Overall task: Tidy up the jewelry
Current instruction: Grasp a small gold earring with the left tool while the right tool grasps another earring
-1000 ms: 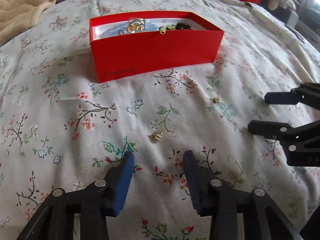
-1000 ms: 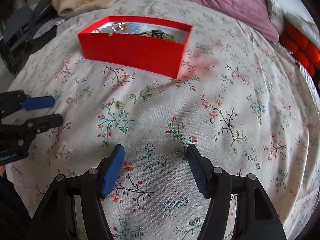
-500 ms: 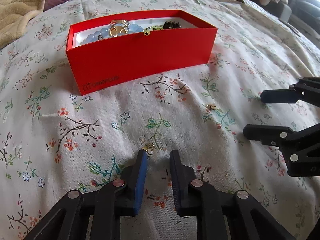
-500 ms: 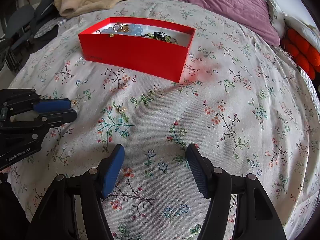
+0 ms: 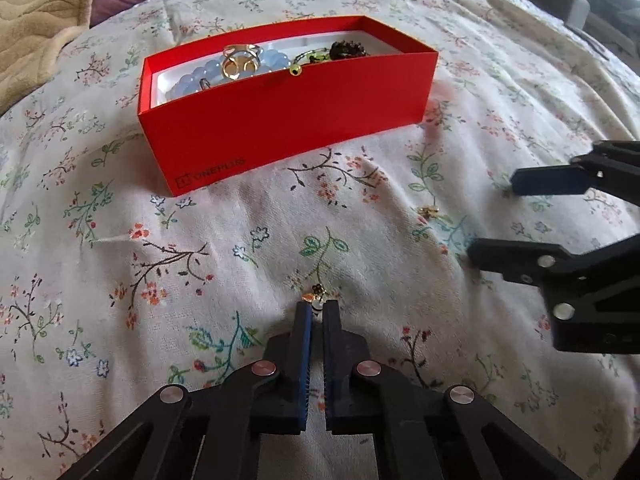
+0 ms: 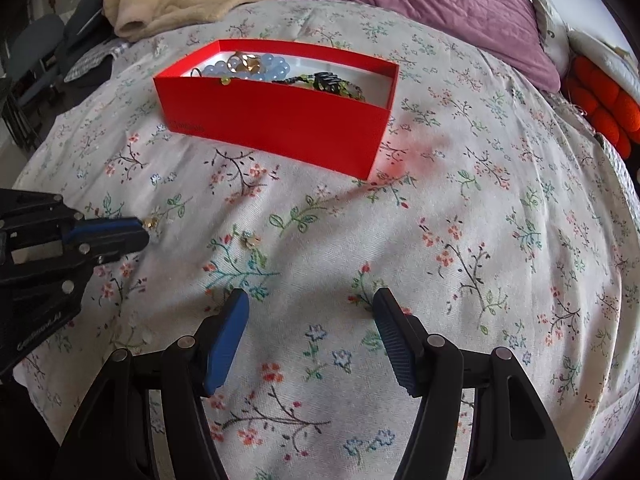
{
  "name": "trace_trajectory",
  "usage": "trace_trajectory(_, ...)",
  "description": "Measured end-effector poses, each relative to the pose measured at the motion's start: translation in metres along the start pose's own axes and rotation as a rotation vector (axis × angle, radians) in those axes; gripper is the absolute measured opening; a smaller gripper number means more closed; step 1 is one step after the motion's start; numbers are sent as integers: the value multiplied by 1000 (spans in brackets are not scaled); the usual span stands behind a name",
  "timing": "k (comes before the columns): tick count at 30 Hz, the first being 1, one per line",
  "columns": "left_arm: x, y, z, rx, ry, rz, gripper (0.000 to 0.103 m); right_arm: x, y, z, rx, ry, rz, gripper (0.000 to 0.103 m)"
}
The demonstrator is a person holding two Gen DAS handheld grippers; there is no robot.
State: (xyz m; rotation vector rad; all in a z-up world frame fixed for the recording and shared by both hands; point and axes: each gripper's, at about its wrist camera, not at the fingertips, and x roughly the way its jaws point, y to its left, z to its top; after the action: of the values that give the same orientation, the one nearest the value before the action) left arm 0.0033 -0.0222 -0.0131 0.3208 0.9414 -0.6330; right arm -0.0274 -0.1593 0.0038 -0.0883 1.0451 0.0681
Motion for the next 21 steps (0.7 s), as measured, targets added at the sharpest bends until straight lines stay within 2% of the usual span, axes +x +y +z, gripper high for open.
trace_trajectory(9, -7, 13, -5, -32, 6, 15, 0, 8, 13, 11, 9, 3, 57, 66)
trace_trajectory(11, -7, 16, -6, -38, 7, 15, 0, 11, 15, 15, 15, 4, 72, 58)
trace_trajectory(13, -7, 16, -6, -41, 6, 14, 0, 13, 18, 19, 17, 6, 87, 41)
trace_trajectory(14, -7, 16, -6, -41, 6, 13, 0, 14, 19, 21, 17, 10, 94, 37)
trace_trajectory(16, -7, 16, -6, -39, 5, 12, 0, 16, 21, 23, 13, 17, 108, 23)
trace_trajectory(21, -7, 16, -6, -39, 5, 11, 0, 16, 26, 27, -4, 33, 132, 6)
